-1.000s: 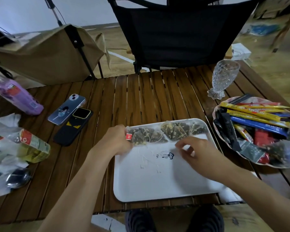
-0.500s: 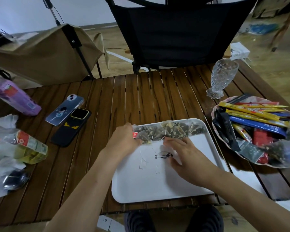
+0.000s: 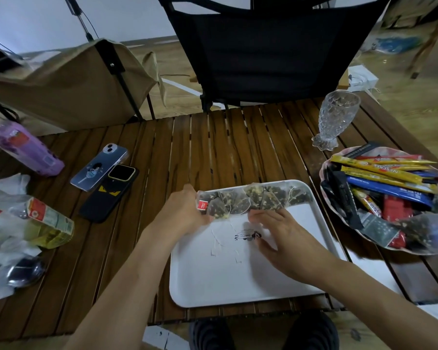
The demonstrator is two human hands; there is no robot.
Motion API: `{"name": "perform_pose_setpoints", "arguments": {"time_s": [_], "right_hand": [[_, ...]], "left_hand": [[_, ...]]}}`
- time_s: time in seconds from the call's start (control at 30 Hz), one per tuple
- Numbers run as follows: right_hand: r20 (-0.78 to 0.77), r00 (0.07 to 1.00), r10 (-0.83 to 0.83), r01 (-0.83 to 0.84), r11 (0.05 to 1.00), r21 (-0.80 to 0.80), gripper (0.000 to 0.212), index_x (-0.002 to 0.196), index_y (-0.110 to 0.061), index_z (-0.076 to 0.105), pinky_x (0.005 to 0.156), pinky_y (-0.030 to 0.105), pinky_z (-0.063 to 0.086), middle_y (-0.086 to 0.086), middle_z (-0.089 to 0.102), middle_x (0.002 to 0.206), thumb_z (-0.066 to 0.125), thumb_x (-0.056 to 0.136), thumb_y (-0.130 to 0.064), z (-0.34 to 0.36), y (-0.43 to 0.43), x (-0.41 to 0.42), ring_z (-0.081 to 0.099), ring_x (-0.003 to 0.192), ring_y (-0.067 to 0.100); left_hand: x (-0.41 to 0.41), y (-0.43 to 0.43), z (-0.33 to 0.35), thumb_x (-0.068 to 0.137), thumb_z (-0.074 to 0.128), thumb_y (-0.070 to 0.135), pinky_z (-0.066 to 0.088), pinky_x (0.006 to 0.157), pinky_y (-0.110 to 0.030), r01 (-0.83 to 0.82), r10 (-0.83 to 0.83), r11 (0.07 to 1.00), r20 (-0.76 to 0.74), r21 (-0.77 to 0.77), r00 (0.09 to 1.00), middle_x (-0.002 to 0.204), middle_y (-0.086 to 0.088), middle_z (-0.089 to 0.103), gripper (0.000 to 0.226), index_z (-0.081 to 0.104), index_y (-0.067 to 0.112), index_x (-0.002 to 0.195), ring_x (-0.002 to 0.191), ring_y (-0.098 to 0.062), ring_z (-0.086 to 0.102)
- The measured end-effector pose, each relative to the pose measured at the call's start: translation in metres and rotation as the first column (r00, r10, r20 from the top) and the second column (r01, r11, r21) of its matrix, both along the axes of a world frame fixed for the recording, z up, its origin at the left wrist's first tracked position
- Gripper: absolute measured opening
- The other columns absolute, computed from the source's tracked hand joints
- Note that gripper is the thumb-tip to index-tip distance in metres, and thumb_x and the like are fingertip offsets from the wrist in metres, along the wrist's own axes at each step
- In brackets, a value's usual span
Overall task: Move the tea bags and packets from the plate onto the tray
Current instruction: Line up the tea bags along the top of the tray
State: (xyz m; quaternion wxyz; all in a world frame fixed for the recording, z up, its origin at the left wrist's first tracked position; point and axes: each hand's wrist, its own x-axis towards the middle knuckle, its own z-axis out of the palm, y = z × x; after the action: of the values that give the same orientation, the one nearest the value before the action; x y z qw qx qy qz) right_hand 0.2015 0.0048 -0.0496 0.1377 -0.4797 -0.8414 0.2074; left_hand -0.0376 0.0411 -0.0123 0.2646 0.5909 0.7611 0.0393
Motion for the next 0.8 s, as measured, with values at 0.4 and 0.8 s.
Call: {"name": "perform_pose_setpoints", "arguments": {"time_s": [0.4, 0.8], "right_hand": [[0.002, 1.000, 0.006, -0.006, 1.000, 0.012, 0.042, 0.138, -0.025, 0.052, 0.107, 0.027, 0.042, -0.015, 0.052, 0.139, 0.057, 0.096, -0.028, 0.001, -0.002, 0.001, 0.042, 0.128, 0.009], [0.011, 1.000, -0.013, 0.014, 1.000, -0.007, 0.044, 0.138, -0.025, 0.052, 0.107, 0.026, 0.042, -0.015, 0.052, 0.139, 0.058, 0.095, -0.025, 0.005, 0.000, 0.004, 0.043, 0.128, 0.009]], "left_hand": [[0.015, 0.001, -0.010, 0.080, 0.079, 0.048, 0.061, 0.081, -0.043, 0.031, -0.026, 0.996, -0.051, 0.084, 0.998, 0.119, -0.005, 0.064, 0.071, 0.042, 0.013, 0.130, 0.100, -0.026, 0.067], [0.021, 0.001, -0.009, 0.081, 0.075, 0.053, 0.059, 0.072, -0.038, 0.066, -0.056, 0.992, -0.100, 0.107, 0.993, 0.109, -0.004, 0.066, 0.070, 0.043, 0.011, 0.127, 0.094, -0.025, 0.067]]}}
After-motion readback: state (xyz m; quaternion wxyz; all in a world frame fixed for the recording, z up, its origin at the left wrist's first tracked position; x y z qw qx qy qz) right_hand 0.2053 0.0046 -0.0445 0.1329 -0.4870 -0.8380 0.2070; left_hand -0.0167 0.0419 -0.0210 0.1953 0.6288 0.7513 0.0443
